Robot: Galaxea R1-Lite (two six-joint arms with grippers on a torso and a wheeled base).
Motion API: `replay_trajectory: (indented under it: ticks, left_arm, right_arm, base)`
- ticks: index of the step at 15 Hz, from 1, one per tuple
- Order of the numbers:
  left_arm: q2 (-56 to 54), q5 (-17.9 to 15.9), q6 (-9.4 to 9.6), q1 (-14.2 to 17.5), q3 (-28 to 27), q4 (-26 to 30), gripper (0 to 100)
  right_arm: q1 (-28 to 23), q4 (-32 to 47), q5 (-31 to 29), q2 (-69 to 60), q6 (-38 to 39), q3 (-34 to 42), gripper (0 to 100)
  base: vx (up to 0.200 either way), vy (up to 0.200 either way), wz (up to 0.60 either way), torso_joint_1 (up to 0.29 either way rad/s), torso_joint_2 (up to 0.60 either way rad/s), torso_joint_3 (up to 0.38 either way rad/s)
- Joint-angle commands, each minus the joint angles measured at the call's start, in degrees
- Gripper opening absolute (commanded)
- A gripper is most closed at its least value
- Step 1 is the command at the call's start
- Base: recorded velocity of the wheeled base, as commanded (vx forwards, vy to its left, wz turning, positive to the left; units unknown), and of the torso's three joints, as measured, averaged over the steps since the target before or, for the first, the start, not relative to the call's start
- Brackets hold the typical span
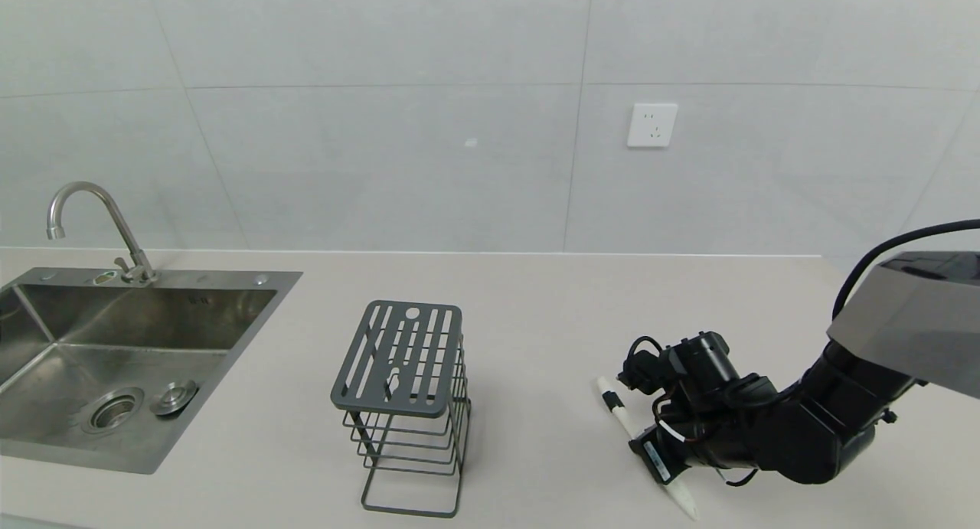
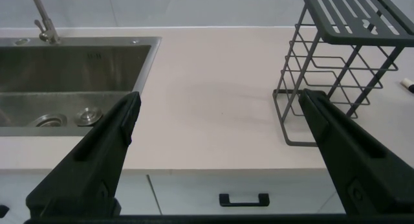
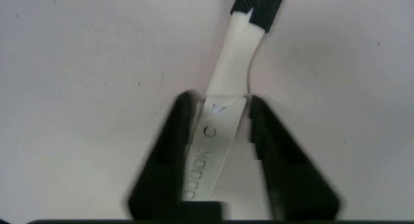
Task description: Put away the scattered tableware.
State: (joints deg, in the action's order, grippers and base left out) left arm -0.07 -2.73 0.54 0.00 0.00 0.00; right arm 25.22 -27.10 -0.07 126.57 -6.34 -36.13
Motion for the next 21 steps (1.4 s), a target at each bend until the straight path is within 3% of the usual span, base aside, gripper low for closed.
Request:
replay_trajectory:
  ticks: [1, 6, 8, 15, 16, 19, 20, 21]
  left_arm:
    - [0.07, 0.01, -0.01, 0.00, 0.00, 0.00, 100]
    - [0.07, 0.01, -0.01, 0.00, 0.00, 0.00, 100]
    - [0.07, 0.01, -0.01, 0.00, 0.00, 0.00, 100]
    - [0.07, -0.08, -0.18, 0.00, 0.00, -0.09, 100]
    - [0.07, -0.26, -0.71, 0.00, 0.00, -0.18, 100]
    - [0.07, -2.45, 0.34, 0.09, 0.00, -0.53, 100]
    - [0.07, -2.54, 0.25, 0.09, 0.00, -4.31, 100]
    - [0.07, -2.81, 0.43, 0.09, -0.09, -18.11, 100]
  right_arm:
    - [-0.61, 1.35, -0.10, 0.69, -0.16, 0.63, 0]
    - [-1.49, 1.08, -0.10, -0.54, -0.34, 0.10, 0]
    - [-1.40, 0.21, 0.16, -3.18, -0.52, -3.59, 0]
    - [-1.40, -1.03, 0.60, -6.08, -2.89, -3.15, 0]
    - [-1.32, -1.82, 0.60, -6.52, -2.98, -3.07, 0]
    - [-1.40, -7.88, 4.47, -7.48, -4.91, -0.96, 0]
    - [-1.58, -9.81, 4.56, -7.92, -6.05, 0.19, 0]
    - [-1.67, -11.22, 4.82, -8.89, -6.32, 1.68, 0]
  base:
    - [0.000, 0.000, 0.00, 0.000, 0.00, 0.000]
    - [0.000, 0.000, 0.00, 0.000, 0.00, 0.000]
    - [0.000, 0.000, 0.00, 0.000, 0.00, 0.000]
    - [0.000, 0.000, 0.00, 0.000, 0.00, 0.000]
    - [0.000, 0.000, 0.00, 0.000, 0.00, 0.000]
    - [0.000, 0.000, 0.00, 0.000, 0.00, 0.000]
    - [0.000, 0.000, 0.00, 0.000, 0.00, 0.000]
    - [0.000, 0.000, 0.00, 0.000, 0.00, 0.000]
